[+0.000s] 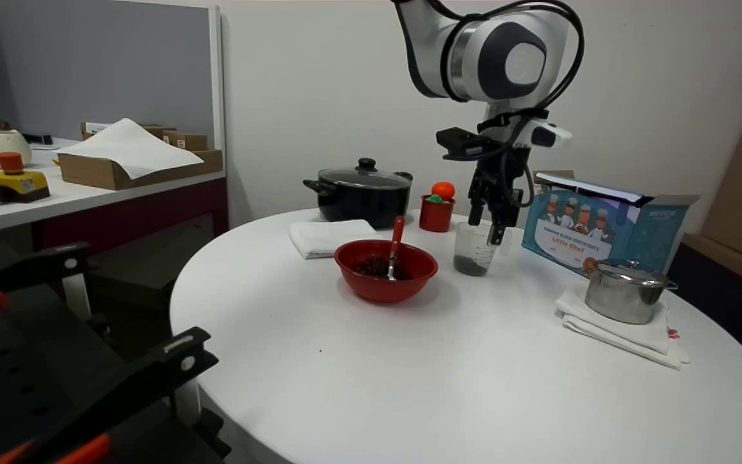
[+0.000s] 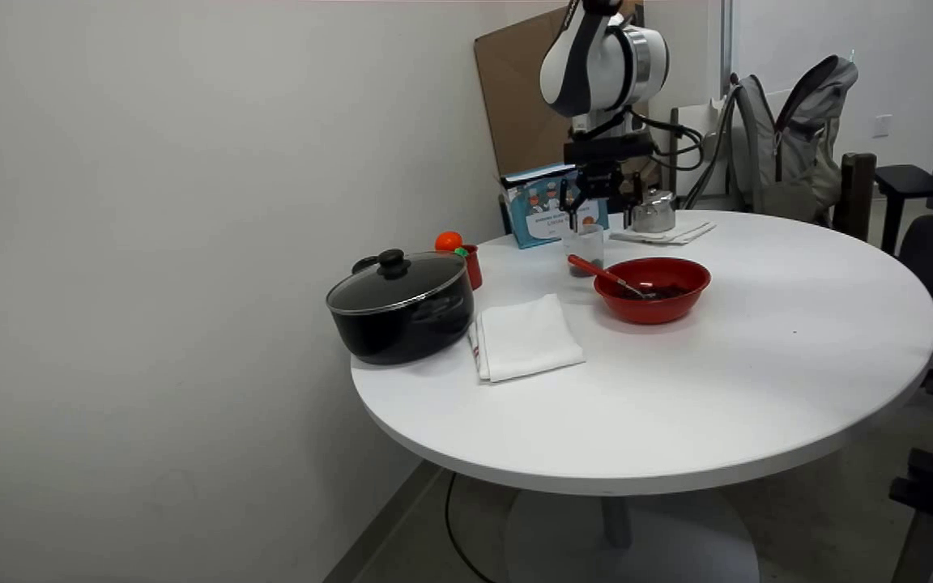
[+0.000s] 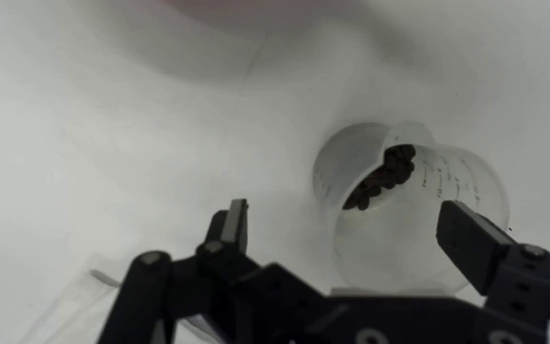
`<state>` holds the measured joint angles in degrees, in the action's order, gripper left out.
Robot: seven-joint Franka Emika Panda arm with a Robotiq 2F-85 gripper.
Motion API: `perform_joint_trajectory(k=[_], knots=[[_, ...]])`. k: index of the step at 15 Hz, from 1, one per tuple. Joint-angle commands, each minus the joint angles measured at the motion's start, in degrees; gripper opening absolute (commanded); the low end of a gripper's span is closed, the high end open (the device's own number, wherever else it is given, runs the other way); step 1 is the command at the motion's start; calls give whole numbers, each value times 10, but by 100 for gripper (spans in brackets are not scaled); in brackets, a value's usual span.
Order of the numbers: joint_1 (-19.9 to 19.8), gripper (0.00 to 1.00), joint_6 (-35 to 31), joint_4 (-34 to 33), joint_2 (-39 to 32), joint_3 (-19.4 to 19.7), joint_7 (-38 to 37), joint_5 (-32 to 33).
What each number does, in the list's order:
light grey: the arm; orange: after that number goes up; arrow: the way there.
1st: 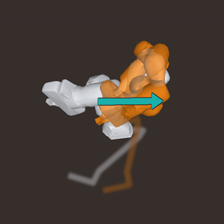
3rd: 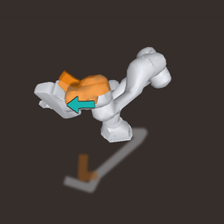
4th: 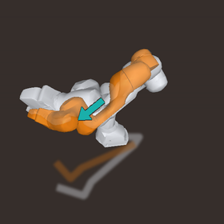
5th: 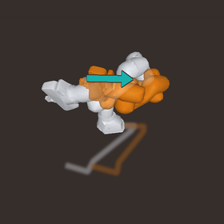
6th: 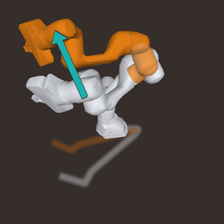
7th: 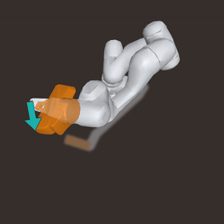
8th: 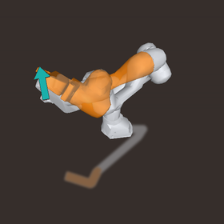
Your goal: Pick up the clear jug and move it to the left side of the table
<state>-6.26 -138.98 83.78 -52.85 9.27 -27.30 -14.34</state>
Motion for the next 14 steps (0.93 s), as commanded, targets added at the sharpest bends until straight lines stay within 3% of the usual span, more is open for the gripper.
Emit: perform_joint_trajectory(k=[1,2,4,10,14], knots=[[2,75,36,-43,-30,15,-21,15],[1,74,38,-44,-32,17,-19,17],[3,60,30,-29,-23,21,-9,23],[-5,13,-3,68,70,-4,68,27],[-23,0,46,150,152,-45,157,17]])
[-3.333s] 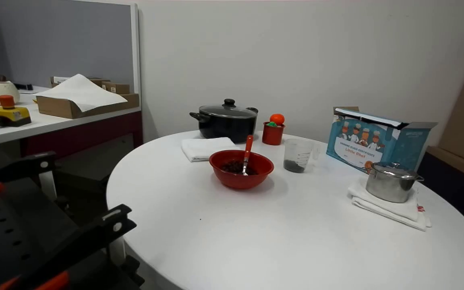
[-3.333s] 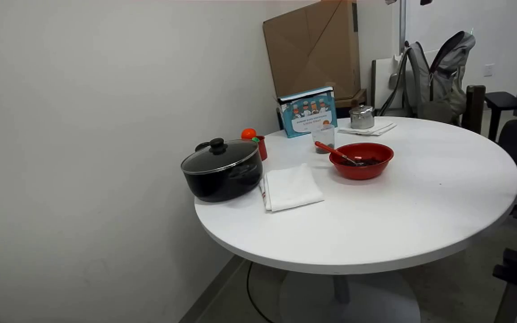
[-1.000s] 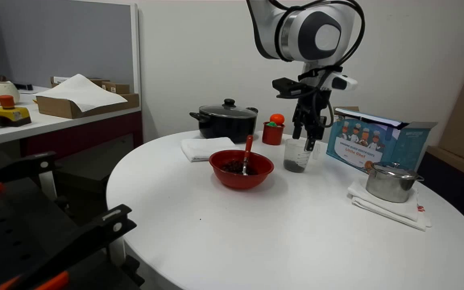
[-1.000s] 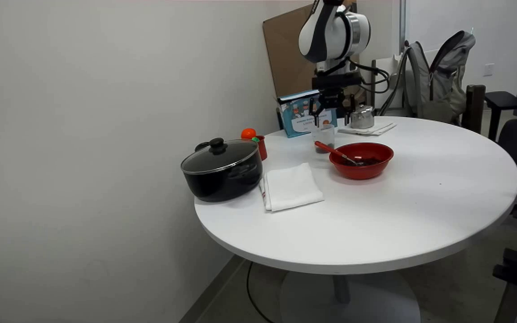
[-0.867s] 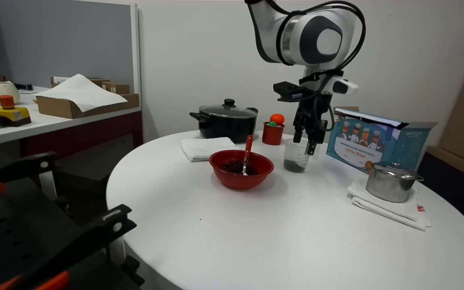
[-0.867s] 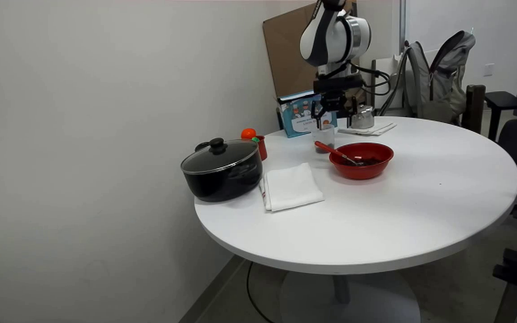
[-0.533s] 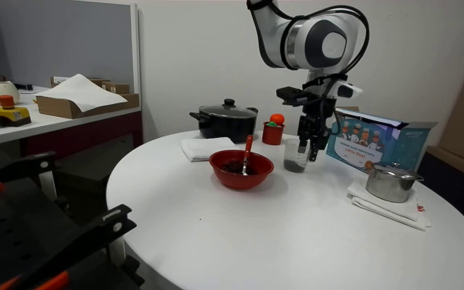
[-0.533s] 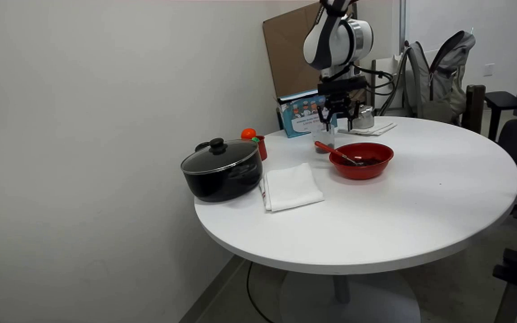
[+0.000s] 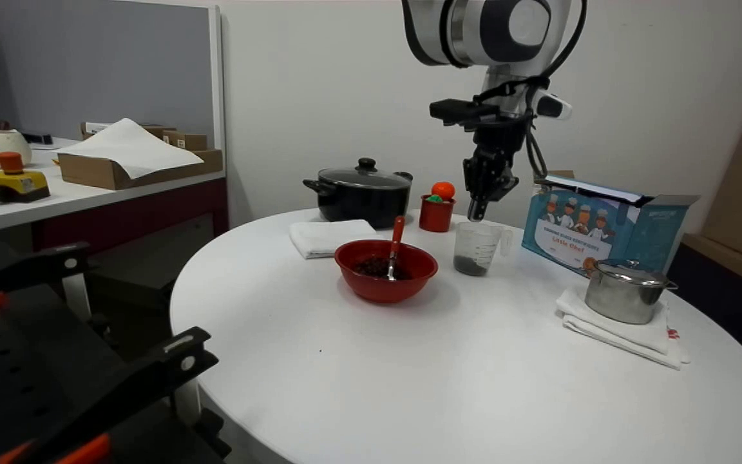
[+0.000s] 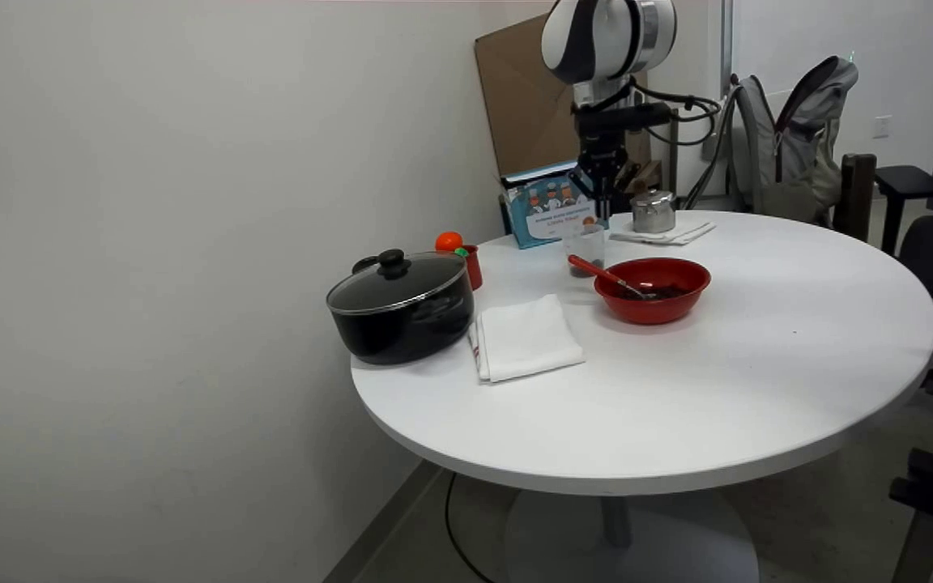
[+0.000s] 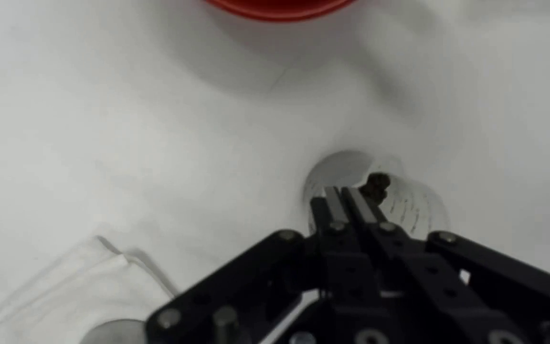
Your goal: Pick up the clear jug and move it to the left side of the table
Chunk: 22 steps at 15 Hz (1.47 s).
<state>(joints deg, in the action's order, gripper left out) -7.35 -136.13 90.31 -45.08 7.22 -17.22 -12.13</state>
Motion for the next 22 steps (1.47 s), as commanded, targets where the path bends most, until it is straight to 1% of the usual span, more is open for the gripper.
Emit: perform_joint_trajectory(k=[1,3,4,5,6,7,8,9,10,11,12,15,20,22], knots=[[-13,3,23,108,94,-28,68,-5],[-14,6,36,146,125,-31,87,-4],[-14,24,43,161,139,-29,90,-5],[-15,32,48,174,152,-28,94,-5],[-17,35,50,184,164,-25,94,-8],[-19,41,51,191,174,-23,92,-11],[-21,47,47,197,183,-21,88,-11],[-22,55,41,201,189,-18,84,-10],[-21,61,29,204,193,-14,78,-8],[-19,70,14,203,193,-10,70,-5],[-18,76,0,198,189,-7,63,-4],[-15,99,-25,176,159,-3,43,-4],[-11,100,-68,143,103,-3,8,-8],[-14,100,-80,115,75,1,-10,-10]])
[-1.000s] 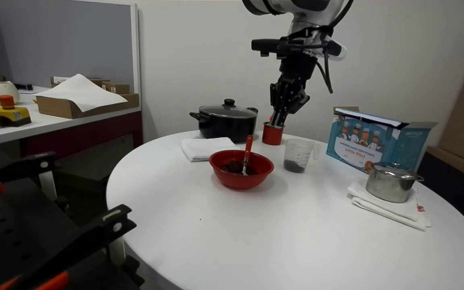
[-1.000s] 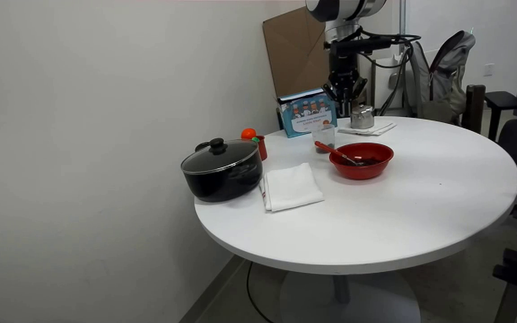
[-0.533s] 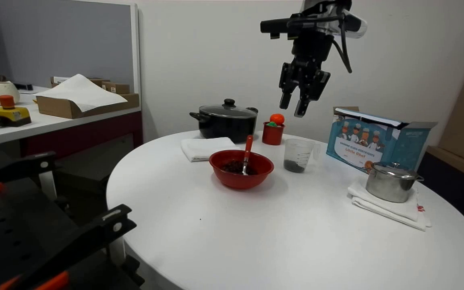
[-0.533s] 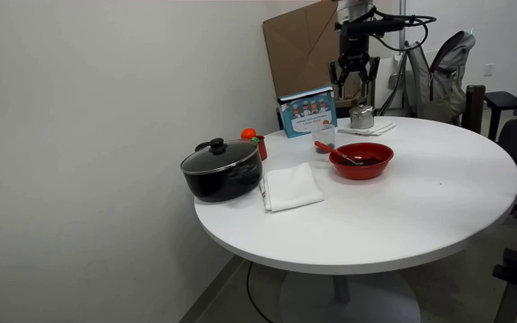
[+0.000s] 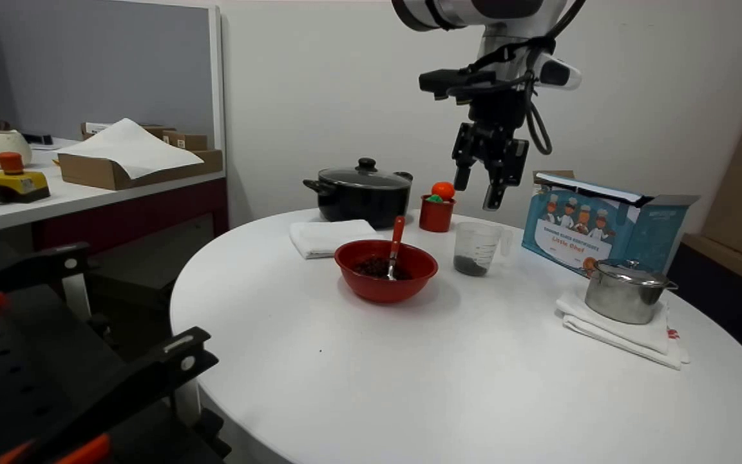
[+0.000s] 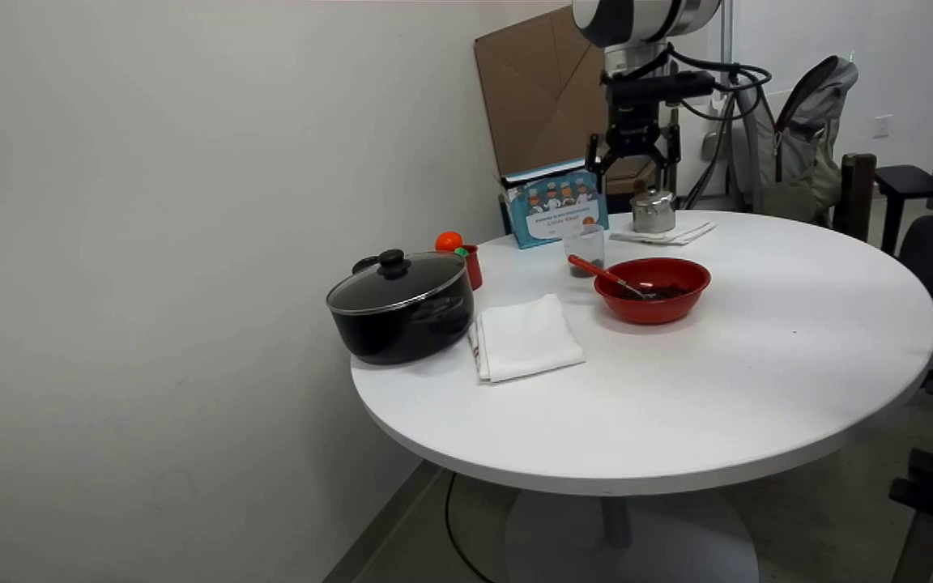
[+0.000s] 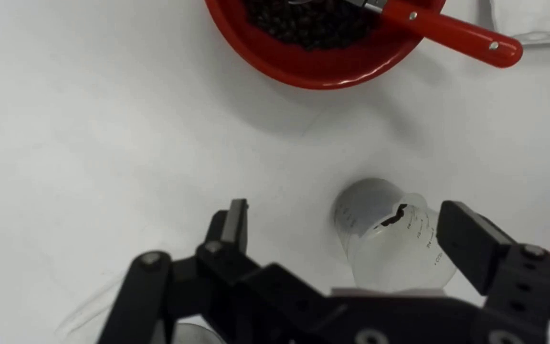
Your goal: Pick up the clear jug and move it to the left side of the table
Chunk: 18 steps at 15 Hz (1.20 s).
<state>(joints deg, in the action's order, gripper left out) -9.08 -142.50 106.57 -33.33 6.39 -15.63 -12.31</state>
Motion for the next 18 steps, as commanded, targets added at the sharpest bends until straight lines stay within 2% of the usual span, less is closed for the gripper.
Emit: perform_joint_trajectory(k=[1,6,16,17,18], knots=[[1,100,-22,-64,-55,10,-34,-13],[-4,100,-31,-125,-100,12,-72,-31],[-1,100,-35,-190,-202,9,-96,-30],[-2,76,-36,-199,-213,5,-95,-33],[-4,74,-37,-207,-222,1,-94,-36]])
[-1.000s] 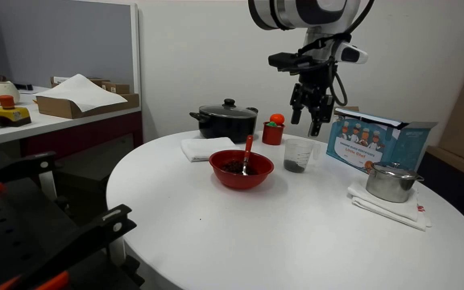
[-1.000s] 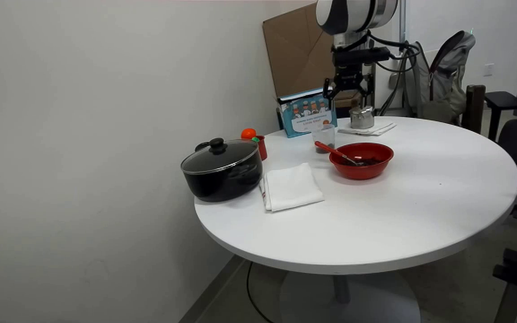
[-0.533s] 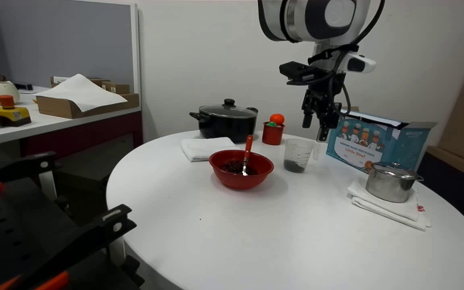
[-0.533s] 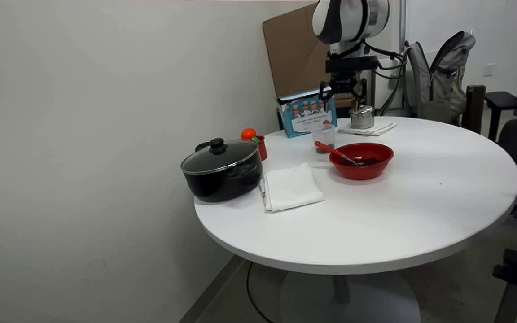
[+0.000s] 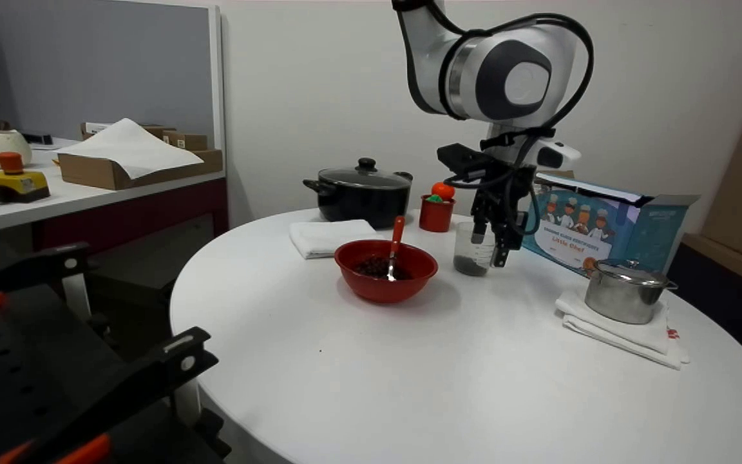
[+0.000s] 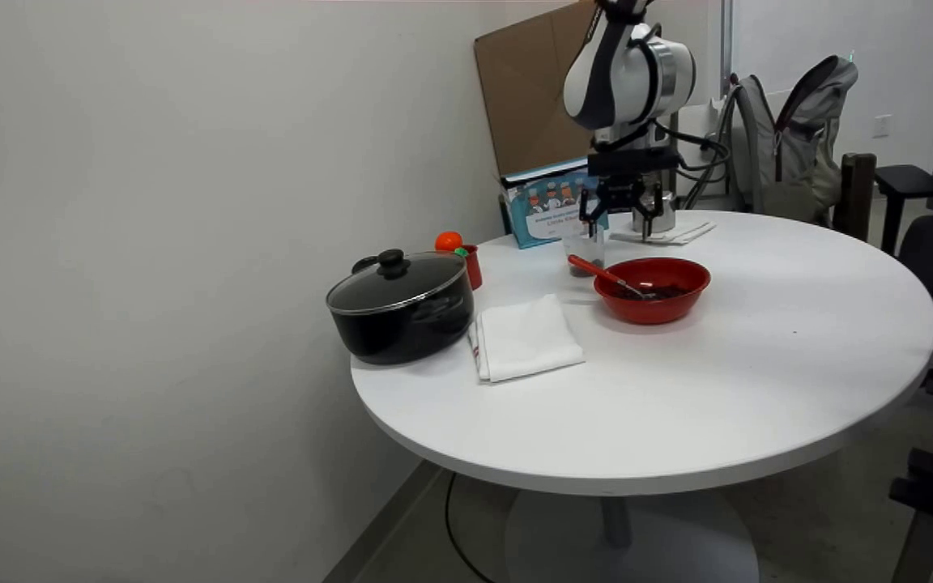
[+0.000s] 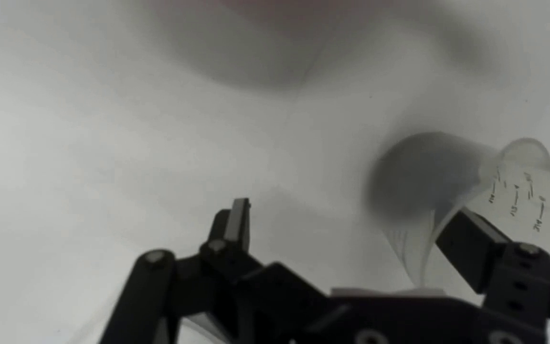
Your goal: Pick up the clear jug and move it to the left side of the table
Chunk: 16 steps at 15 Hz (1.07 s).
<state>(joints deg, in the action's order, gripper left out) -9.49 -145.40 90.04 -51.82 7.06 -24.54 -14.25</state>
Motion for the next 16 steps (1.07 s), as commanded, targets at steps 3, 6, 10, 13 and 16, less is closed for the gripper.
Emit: perform_joint_trajectory(k=[3,6,10,13,16], knots=[[5,51,-17,-48,-53,-12,2,-15],[10,29,-24,-40,-50,-18,6,-14],[17,5,-23,-19,-19,-20,13,-11],[16,6,-13,-6,10,-20,18,-11],[8,7,6,15,49,-20,31,-11]])
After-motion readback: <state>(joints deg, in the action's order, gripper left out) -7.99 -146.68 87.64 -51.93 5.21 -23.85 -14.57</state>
